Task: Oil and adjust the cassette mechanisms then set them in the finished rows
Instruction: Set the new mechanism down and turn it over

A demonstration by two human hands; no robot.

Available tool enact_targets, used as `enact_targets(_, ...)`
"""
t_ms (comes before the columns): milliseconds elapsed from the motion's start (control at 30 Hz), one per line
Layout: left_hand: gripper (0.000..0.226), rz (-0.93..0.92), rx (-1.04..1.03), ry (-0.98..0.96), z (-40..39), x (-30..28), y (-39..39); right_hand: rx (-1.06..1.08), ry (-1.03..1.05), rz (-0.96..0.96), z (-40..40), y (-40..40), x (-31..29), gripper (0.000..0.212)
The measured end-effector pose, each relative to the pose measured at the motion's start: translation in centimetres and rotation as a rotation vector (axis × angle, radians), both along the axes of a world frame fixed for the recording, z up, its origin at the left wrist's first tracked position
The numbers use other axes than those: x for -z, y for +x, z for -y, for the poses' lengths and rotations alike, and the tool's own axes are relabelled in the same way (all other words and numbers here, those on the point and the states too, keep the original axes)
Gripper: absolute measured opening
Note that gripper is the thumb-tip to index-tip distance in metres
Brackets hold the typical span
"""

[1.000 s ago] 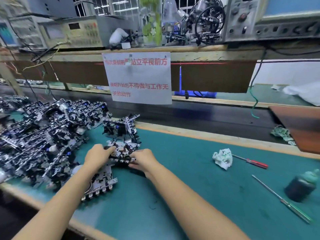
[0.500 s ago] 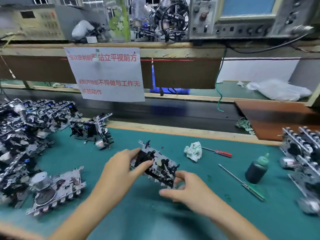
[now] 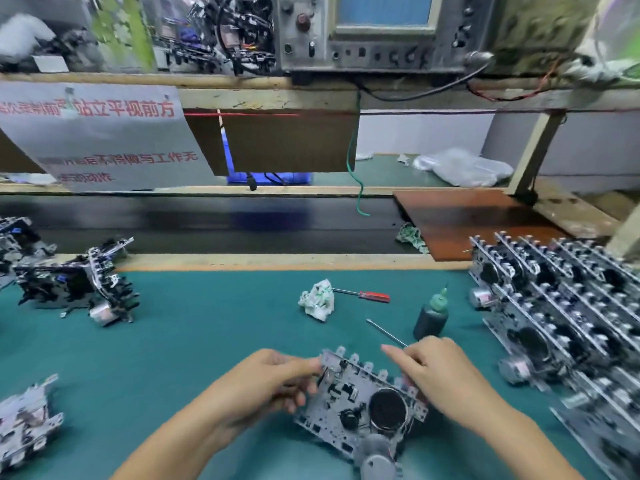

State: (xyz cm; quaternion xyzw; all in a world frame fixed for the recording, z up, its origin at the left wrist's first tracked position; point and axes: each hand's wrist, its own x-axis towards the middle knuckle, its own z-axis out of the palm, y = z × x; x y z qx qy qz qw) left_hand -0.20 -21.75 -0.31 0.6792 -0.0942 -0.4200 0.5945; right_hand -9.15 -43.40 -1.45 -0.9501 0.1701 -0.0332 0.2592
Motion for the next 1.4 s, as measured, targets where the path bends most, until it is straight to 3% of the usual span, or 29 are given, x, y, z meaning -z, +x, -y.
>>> enact_targets(100, 0.022, 0.108, -0.007, 0.028, 0.9, 0.8, 0.5, 0.055, 0.019, 0.062, 0.7, 0.7, 2.2, 0.059)
enact_targets(200, 0.019, 0.385, 0.015, 0.167, 1.0, 2.1, 0.3, 0.139, 0.022, 0.148, 0.9, 0.6, 3.9, 0.048)
enact_targets(367, 0.073, 1.015, 0.330, 0.217, 0.8, 3.5, -0.7, 0.173, 0.120, 0.291, 0.9, 0.3, 5.3, 0.039)
enact_targets(467, 0.085, 1.191, 0.443, 0.227, 1.8, 3.0, -0.9, 0.192, 0.184, 0.332, 0.9, 0.3, 5.6, 0.038)
enact_targets(567, 0.077, 1.259, 0.387, 0.224, 3.3, 3.0, -2.5, 0.198, 0.195, 0.355, 0.9, 0.2, 5.8, 0.036)
enact_targets(667, 0.046, 1.401, 0.290, 0.185, 4.7, 3.7, -4.2, 0.201, 0.219, 0.402, 1.0, 0.0, 5.9, 0.034)
enact_targets(767, 0.028, 1.222, 0.380, 0.120, 4.1, 3.2, -3.4, 0.208, 0.264, 0.450, 1.2, -0.2, 5.5, 0.028)
enact_targets(867, 0.030, 1.148, 0.544, 0.091, 2.0, 2.5, -0.5, 0.203, 0.287, 0.466, 1.3, -0.2, 5.2, 0.021)
enact_targets(967, 0.039, 0.997, 0.425, 0.029, 1.0, 2.7, 1.8, 0.182, 0.232, 0.455, 1.3, -0.2, 5.2, 0.018)
enact_targets(1067, 0.039, 1.028, 0.358, 0.059, 1.7, 3.7, 2.7, 0.175, 0.179, 0.456, 1.1, -0.1, 5.4, 0.017)
enact_targets(1200, 0.099, 0.897, 0.397, 0.078, 2.3, 4.8, 2.4, 0.172, 0.160, 0.434, 1.2, -0.1, 5.5, 0.020)
enact_targets(1267, 0.120, 0.933, 0.391, 0.093, 2.0, 5.4, 2.1, 0.184, 0.141, 0.436, 1.4, -0.1, 5.6, 0.018)
enact_targets(1400, 0.120, 1.034, 0.358, 0.124, 1.7, 5.7, 1.3, 0.210, 0.129, 0.427, 1.8, -0.1, 5.6, 0.017)
